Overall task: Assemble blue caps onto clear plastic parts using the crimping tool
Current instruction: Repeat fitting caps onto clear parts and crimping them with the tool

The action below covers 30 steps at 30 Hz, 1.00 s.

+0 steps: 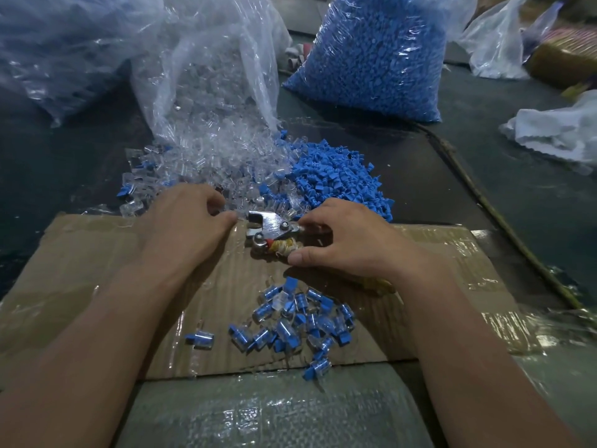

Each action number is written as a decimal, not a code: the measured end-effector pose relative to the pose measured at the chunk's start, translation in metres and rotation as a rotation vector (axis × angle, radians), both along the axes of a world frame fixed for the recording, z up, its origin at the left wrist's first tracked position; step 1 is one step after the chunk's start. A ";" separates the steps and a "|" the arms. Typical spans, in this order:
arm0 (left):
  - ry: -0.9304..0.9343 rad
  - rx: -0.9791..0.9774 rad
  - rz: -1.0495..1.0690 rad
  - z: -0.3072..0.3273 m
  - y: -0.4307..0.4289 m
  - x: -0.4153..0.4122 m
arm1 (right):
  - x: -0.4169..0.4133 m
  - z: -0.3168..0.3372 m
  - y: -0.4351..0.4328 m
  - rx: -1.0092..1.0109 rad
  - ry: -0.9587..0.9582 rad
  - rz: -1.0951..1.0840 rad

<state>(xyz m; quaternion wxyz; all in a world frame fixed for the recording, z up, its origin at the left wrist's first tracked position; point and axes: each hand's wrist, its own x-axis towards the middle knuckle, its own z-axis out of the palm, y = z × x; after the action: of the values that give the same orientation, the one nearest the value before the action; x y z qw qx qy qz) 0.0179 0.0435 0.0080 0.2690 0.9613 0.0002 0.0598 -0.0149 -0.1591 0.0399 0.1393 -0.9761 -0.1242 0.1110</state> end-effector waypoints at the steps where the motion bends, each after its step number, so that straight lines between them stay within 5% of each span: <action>1: -0.003 -0.002 -0.005 0.000 0.000 0.000 | 0.000 0.000 0.000 0.000 -0.002 -0.001; 6: -0.053 -0.114 0.015 -0.002 0.000 -0.001 | 0.000 0.001 -0.001 0.068 -0.059 -0.029; 10: -0.075 -0.552 0.041 0.003 -0.005 -0.009 | 0.004 0.002 -0.009 0.216 -0.308 -0.232; 15: -0.005 -0.812 -0.073 0.015 -0.013 -0.020 | 0.011 -0.003 -0.026 0.244 -0.427 -0.449; 30: 0.060 -0.862 -0.271 0.023 -0.024 -0.032 | 0.026 -0.023 -0.026 0.116 -0.283 -0.401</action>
<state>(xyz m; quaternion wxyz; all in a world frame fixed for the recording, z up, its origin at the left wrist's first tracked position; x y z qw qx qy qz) -0.0140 0.0197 0.0315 0.6501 0.7541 -0.0929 -0.0091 0.0112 -0.1856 0.0173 0.1955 -0.9775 0.0474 -0.0639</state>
